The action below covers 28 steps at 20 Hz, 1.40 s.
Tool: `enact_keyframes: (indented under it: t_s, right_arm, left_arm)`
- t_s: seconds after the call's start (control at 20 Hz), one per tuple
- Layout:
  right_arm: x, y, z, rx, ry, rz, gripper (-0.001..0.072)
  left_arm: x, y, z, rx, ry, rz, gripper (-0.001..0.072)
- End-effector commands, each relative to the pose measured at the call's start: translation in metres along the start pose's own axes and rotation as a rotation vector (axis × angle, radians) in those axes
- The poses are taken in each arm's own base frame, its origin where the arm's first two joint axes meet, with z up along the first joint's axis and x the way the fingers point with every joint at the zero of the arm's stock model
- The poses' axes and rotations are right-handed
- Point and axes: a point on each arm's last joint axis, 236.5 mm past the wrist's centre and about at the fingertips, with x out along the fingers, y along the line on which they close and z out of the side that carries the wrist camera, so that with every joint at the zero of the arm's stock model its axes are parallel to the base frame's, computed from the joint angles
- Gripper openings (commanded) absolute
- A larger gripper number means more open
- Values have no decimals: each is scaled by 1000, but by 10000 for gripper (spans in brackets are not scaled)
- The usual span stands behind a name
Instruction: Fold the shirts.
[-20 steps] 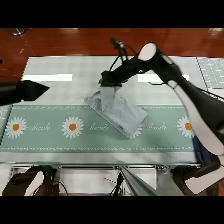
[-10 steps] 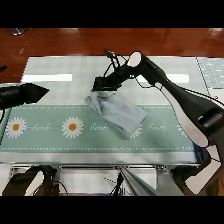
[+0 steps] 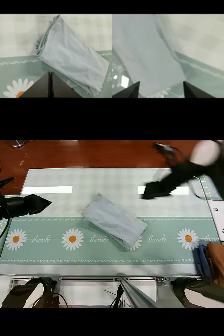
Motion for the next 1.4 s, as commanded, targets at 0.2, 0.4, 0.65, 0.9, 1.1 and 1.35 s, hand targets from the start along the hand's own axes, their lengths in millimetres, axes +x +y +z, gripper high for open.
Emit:
enact_keyframes:
  t_s: [0.2, 0.4, 0.65, 0.9, 1.1, 1.35]
  right_arm:
    - [81, -26, -161, 846, -284, 236, 615]
    - [117, -7, -186, 840, -185, 277, 617]
    - [142, -9, -167, 788, -107, 255, 617]
    - [166, 19, -133, 703, 20, 374, 616]
    - [181, 34, -125, 656, 135, 441, 423]
    - [148, 47, -62, 413, 22, 506, 27]
  left_arm:
    - [21, 2, -23, -52, 43, -32, 21]
    - [45, -2, -53, -103, 89, -70, 22]
    - [54, -11, -61, -132, 91, -108, 21]
    - [54, -13, -58, -143, 80, -117, 22]
    - [54, -14, -58, -146, 79, -122, 22]
    - [54, -15, -58, -151, 77, -127, 22]
